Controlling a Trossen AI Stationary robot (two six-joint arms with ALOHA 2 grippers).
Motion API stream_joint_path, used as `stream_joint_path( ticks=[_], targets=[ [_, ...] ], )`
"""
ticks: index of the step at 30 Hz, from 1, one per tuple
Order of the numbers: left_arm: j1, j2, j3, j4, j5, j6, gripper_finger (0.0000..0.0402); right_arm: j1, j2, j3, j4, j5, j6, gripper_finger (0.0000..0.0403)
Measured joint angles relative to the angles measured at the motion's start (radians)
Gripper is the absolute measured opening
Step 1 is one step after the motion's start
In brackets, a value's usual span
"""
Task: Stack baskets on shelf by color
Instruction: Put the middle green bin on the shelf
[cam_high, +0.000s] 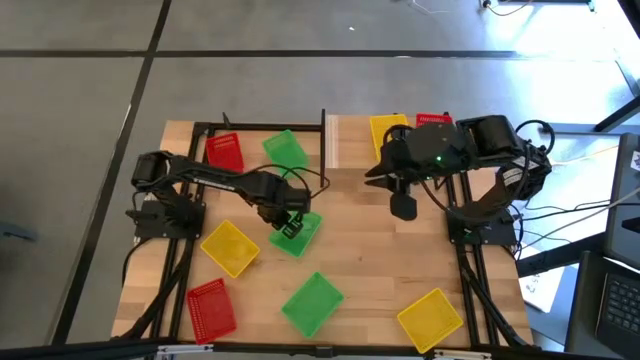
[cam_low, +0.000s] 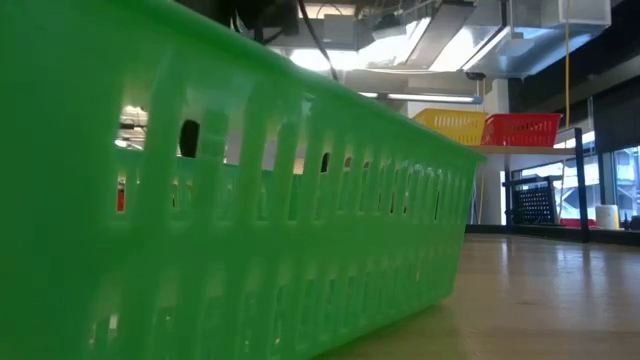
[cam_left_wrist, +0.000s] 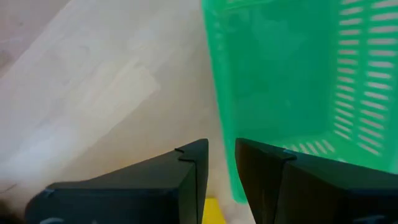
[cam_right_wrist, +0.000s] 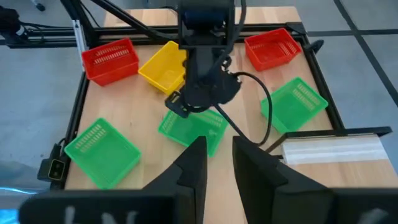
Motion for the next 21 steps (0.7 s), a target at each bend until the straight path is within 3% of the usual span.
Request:
stream_joint_path(
  ticks=[21],
  targets=[
    [-0.023,0.073,0.000,0.056,-0.074,0.027,0.0072,0.008,0.000,0.000,-0.001,0.001,-0.002,0.0076]
  ],
)
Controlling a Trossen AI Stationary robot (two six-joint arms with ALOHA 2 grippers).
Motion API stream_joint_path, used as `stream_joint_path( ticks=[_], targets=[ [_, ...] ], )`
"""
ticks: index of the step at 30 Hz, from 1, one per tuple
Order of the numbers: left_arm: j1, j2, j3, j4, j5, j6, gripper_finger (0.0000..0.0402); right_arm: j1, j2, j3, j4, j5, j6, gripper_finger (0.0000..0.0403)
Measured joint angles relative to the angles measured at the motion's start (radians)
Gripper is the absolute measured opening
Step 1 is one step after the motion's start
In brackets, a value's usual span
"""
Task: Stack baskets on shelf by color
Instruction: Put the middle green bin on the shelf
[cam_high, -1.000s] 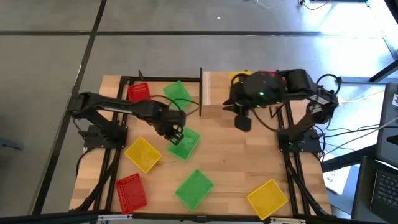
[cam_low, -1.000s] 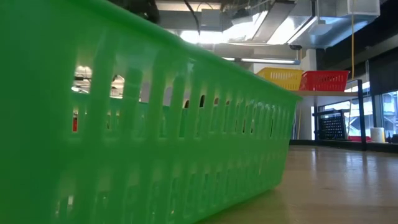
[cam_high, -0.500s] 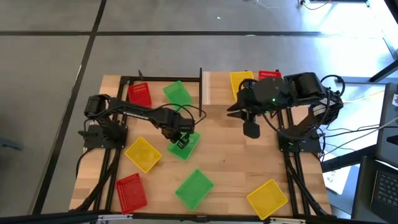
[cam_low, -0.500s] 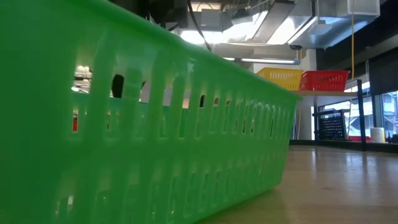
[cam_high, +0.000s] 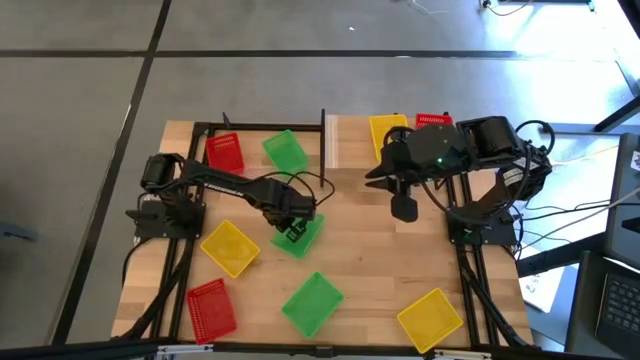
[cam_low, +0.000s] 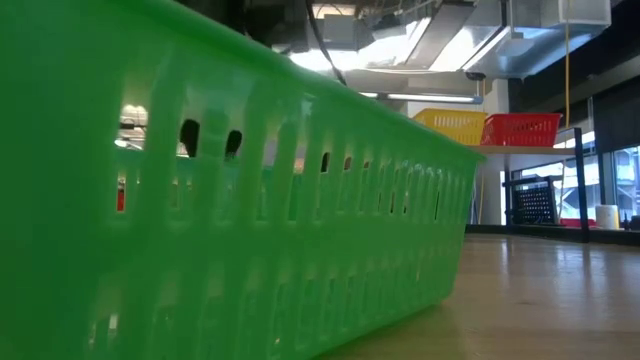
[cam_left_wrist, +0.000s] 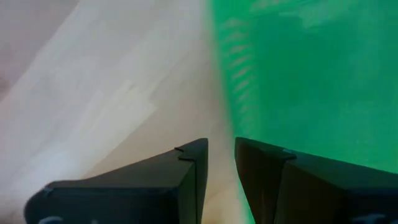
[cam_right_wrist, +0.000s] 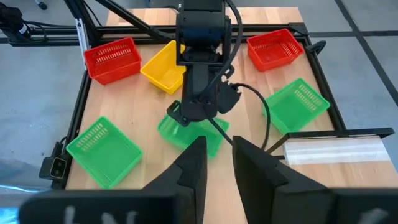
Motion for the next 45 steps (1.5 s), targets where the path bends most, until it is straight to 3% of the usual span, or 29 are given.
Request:
stream_joint_path(
  ticks=[10,19,26,45],
  targets=[
    [-0.006,0.056,0.001,0.025,0.007,-0.003,0.0072,0.000,0.000,0.000,-0.003,0.000,0.001,0.0076],
    [0.018,-0.029,0.001,-0.003,0.052,0.000,0.0072,0.000,0.001,0.000,-0.004,0.000,0.001,0.0076],
    [0.014,-0.049,0.002,0.091,0.101,0.026,0.0072,0.000,0.001,0.000,-0.003,0.005,0.000,0.0076],
    [0.002,-0.033,0.001,0.134,0.055,0.045,0.0072,0.000,0.001,0.000,-0.004,0.008,0.001,0.0076]
  ],
)
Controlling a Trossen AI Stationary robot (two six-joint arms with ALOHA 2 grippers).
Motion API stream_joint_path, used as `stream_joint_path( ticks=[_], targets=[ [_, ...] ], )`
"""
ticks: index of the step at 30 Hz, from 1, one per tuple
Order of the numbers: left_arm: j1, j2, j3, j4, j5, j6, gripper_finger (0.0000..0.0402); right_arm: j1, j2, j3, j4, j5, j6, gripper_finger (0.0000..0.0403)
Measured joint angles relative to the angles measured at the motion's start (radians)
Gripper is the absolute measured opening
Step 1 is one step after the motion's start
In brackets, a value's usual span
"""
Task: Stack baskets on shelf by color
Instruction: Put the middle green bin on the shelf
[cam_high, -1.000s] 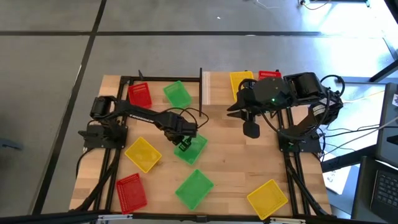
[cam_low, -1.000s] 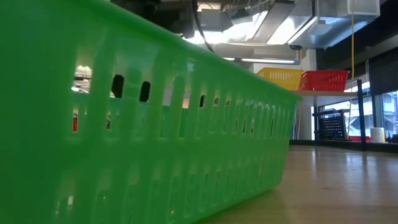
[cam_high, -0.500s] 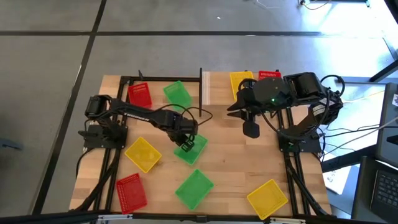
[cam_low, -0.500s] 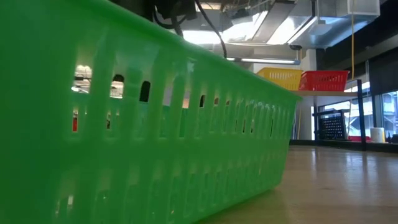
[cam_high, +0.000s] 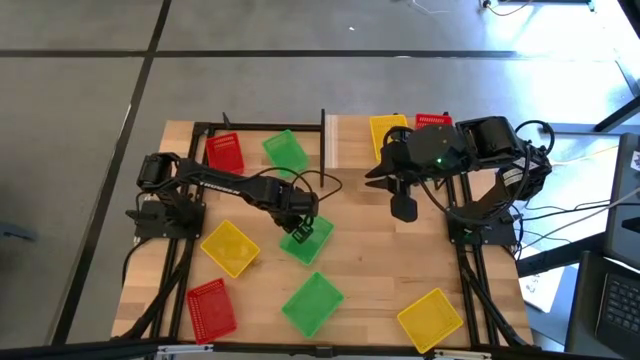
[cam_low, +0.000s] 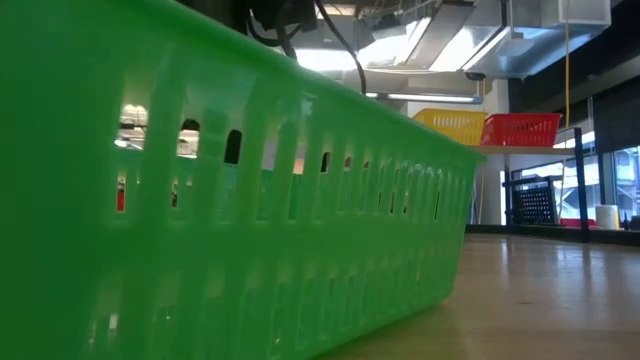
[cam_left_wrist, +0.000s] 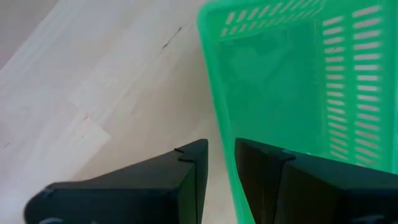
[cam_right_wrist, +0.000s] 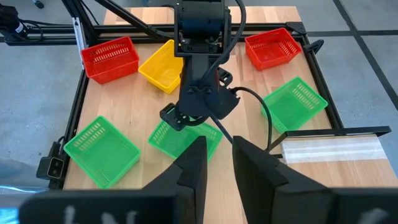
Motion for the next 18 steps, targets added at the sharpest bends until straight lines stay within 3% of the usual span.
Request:
stream_joint_path(
  ticks=[18],
  targets=[
    [-0.008,0.080,-0.001,0.051,-0.009,0.023,0.0072,0.000,0.000,0.000,-0.002,0.000,0.000,0.0076]
  ],
)
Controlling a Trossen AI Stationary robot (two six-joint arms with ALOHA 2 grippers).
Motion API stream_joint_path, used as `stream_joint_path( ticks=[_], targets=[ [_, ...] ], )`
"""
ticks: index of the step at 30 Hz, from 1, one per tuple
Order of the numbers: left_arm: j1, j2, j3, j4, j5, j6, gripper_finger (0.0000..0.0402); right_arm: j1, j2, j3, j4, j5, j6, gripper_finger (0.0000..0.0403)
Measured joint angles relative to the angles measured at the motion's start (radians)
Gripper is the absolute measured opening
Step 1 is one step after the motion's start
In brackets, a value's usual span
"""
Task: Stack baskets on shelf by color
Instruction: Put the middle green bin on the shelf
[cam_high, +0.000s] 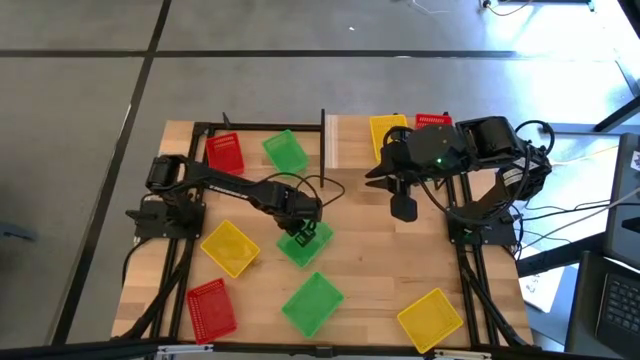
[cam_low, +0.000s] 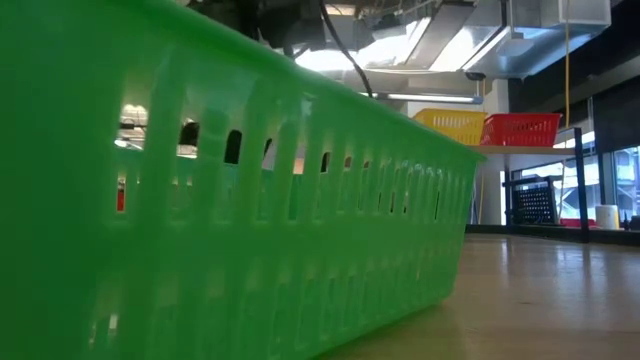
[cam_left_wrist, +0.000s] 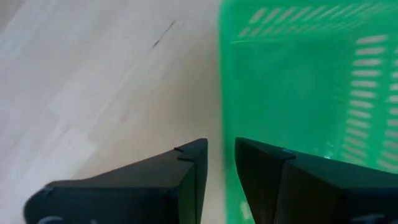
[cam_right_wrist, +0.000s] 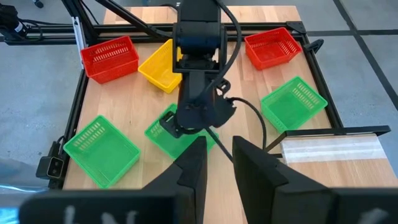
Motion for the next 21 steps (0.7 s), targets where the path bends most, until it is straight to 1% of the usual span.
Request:
stream_joint_path(
  ticks=[5,8,10,14,18,21],
  targets=[
    [0.000,0.011,0.001,0.002,-0.004,0.075,0.0072,0.000,0.000,0.000,0.000,0.000,0.000,0.0076],
    [0.000,0.019,0.000,-0.013,0.006,0.089,0.0068,0.000,0.000,0.000,-0.001,0.000,-0.001,0.0076],
    [0.000,0.018,0.000,-0.005,0.019,0.090,0.0055,0.000,0.000,0.000,-0.001,0.000,-0.002,0.0076],
    [0.000,0.018,0.000,-0.010,0.027,0.113,0.0010,0.000,0.000,0.000,-0.001,0.000,-0.003,0.0076],
    [0.001,0.008,0.000,-0.028,0.069,0.138,0.0004,0.000,0.000,0.000,-0.001,0.000,-0.003,0.0076],
    [0.001,-0.028,0.000,-0.031,0.112,0.147,0.0003,0.000,0.000,0.000,-0.003,0.000,-0.003,0.0076]
  ],
)
